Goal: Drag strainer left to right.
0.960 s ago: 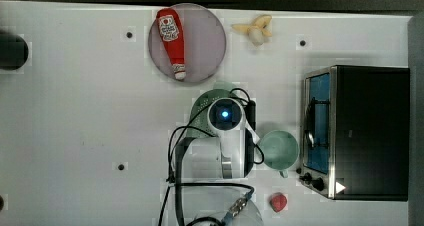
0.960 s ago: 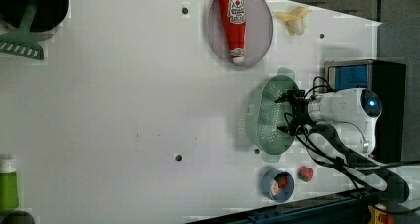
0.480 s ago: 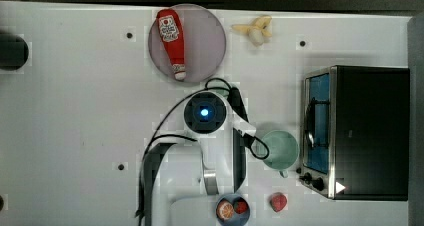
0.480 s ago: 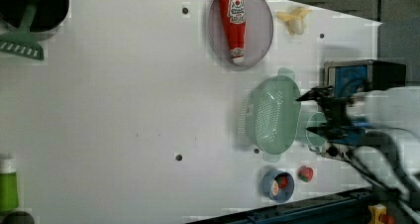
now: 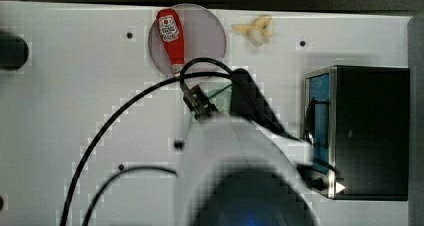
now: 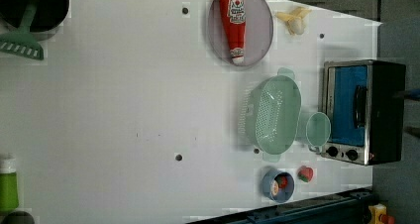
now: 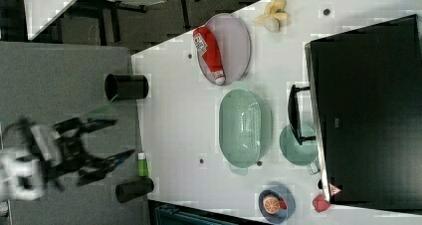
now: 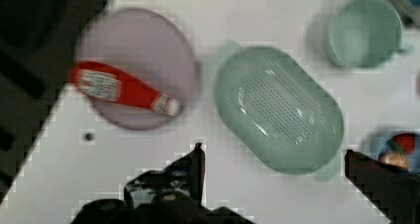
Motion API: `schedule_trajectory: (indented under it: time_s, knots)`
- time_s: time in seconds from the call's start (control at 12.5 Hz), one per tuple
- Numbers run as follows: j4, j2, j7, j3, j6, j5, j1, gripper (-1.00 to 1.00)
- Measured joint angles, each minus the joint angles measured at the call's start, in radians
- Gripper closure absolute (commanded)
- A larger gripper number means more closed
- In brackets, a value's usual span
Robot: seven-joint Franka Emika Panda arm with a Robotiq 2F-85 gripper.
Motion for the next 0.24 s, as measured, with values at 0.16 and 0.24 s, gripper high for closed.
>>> schedule_trajectory:
  time_s: [0.16, 0.24]
  knots:
    - [0.049, -0.05, -0.104, -0.025, -0.055, -0.03, -0.001, -1.0]
    - [0.066, -0.051, -0.152, -0.027, -0.061, -0.029, -0.007, -1.0]
